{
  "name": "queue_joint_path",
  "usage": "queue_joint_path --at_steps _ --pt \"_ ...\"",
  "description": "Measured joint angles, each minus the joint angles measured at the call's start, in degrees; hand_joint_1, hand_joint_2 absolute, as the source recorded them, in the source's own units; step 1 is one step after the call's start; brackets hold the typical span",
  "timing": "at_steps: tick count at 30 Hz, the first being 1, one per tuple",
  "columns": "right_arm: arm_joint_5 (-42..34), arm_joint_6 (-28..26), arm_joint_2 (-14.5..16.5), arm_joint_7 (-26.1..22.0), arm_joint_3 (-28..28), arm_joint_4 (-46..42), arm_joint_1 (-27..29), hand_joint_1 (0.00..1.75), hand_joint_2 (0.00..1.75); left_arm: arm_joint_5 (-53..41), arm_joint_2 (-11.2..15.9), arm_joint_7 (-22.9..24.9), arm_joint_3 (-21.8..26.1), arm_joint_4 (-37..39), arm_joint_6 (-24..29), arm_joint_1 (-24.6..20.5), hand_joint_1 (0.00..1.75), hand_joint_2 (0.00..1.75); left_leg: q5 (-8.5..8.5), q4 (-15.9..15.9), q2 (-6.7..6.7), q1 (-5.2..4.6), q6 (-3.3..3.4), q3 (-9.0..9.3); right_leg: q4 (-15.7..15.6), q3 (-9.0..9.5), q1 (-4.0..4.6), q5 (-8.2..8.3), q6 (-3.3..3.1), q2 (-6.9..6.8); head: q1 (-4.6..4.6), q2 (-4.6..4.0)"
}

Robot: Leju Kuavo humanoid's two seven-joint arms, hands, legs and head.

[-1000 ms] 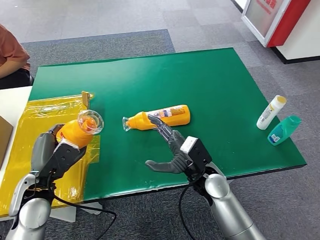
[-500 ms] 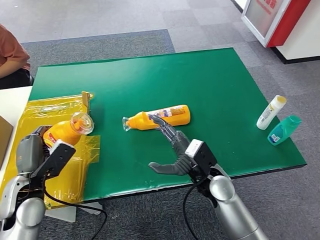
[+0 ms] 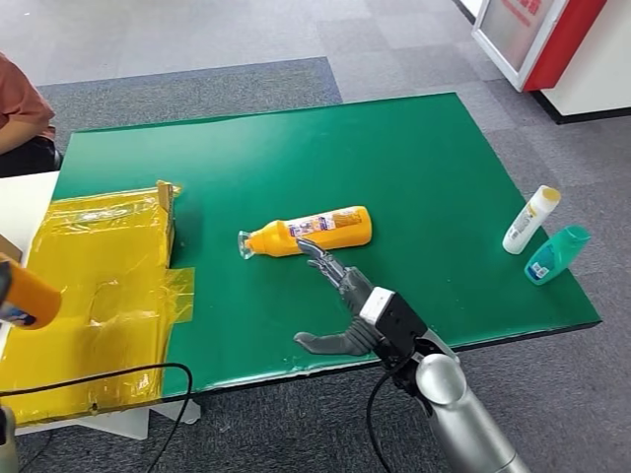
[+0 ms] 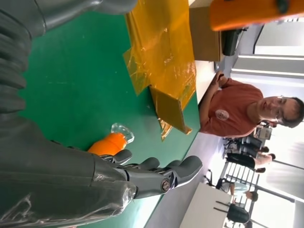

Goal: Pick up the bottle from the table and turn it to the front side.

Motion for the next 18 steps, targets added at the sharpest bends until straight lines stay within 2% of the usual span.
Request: queue_joint_path --at_steps 2,4,9,13,15,18 --pt "0.05 0.0 -0.13 0.01 0.04 -0.13 0.03 0.0 1.75 0.22 -1.08 -0.63 4.18 -0.34 -0.76 -0.45 1.75 1.75 0.01 0.0 -0.07 0.02 0.01 -0.01 0.0 0.05 0.02 -0.05 0.01 -0.07 0.04 0.0" --pt "0.05 0.0 -0.15 0.01 0.13 -0.19 0.01 0.0 1.75 -4.56 -2.07 -0.81 6.62 -0.5 -1.04 -0.58 1.75 1.75 0.0 0.0 -0.11 0.03 0.02 -0.01 0.0 0.09 0.02 -0.06 0.0 -0.11 0.06 0.0" --pt "0.05 -0.01 -0.27 0.01 0.19 -0.25 0.03 0.0 1.75 -7.81 -3.35 -0.83 9.36 -0.51 -1.14 -0.86 1.75 1.75 -0.01 0.0 -0.1 -0.01 0.04 -0.02 -0.03 0.1 -0.04 -0.01 0.06 -0.1 0.04 0.0" --pt "-0.25 -0.06 -0.38 -0.28 0.2 -0.25 0.0 0.0 1.75 -10.84 -3.43 -0.54 9.87 -0.46 -2.09 -0.74 1.75 1.75 -0.02 0.0 -0.1 -0.01 0.04 -0.02 -0.04 0.09 -0.04 -0.01 0.05 -0.1 0.03 0.0" --pt "-0.81 -0.13 -0.67 -0.87 0.22 -0.24 -0.11 0.0 1.75 -16.53 -2.66 -0.39 8.89 -0.15 -2.36 -0.34 1.75 1.75 -0.02 0.0 -0.1 -0.01 0.03 -0.02 -0.03 0.07 -0.03 -0.01 0.05 -0.1 0.03 0.0" --pt "-1.57 -0.09 -1.18 -1.76 0.25 -0.02 -0.68 0.0 1.75 -27.4 -0.74 -0.3 6.14 1.6 0.55 0.08 1.75 1.75 -0.01 0.0 -0.1 -0.01 0.02 -0.01 -0.03 0.06 -0.03 -0.01 0.04 -0.1 0.04 0.0"
